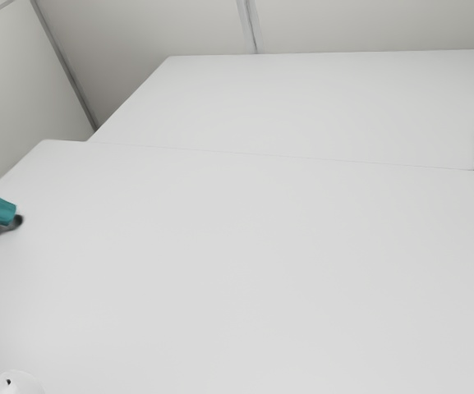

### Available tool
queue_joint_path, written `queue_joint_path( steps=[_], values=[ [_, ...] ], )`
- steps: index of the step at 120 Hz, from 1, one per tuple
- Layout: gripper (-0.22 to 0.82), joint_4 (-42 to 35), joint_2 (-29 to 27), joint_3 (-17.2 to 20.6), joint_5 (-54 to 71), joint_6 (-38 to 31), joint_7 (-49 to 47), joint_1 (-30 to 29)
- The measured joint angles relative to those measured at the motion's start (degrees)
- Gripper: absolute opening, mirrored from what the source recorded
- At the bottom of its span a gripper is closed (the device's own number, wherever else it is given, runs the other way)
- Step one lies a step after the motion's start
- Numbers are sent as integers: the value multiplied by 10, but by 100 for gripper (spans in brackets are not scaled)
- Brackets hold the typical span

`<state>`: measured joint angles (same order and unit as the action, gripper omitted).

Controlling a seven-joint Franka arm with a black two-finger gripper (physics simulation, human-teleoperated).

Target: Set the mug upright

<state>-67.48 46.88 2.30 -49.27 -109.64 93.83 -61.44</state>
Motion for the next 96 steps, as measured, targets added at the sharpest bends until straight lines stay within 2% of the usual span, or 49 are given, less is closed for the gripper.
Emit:
queue_joint_path(
  steps=[27, 39, 48, 62, 83, 91, 96],
  values=[
    [-14, 6, -5, 2, -1, 4, -2, 2],
    [-15, -30, -50, -14, 0, 0, -3, 31],
    [-16, -104, -110, -43, 0, -13, -7, 90],
    [-17, -225, -214, -77, 18, -55, -22, 221],
    [-17, -266, -283, -85, 225, -85, -117, 409],
    [-18, -280, -298, -83, 307, -81, -170, 462],
    [-18, -294, -310, -67, 355, -80, -207, 477]
  ],
)
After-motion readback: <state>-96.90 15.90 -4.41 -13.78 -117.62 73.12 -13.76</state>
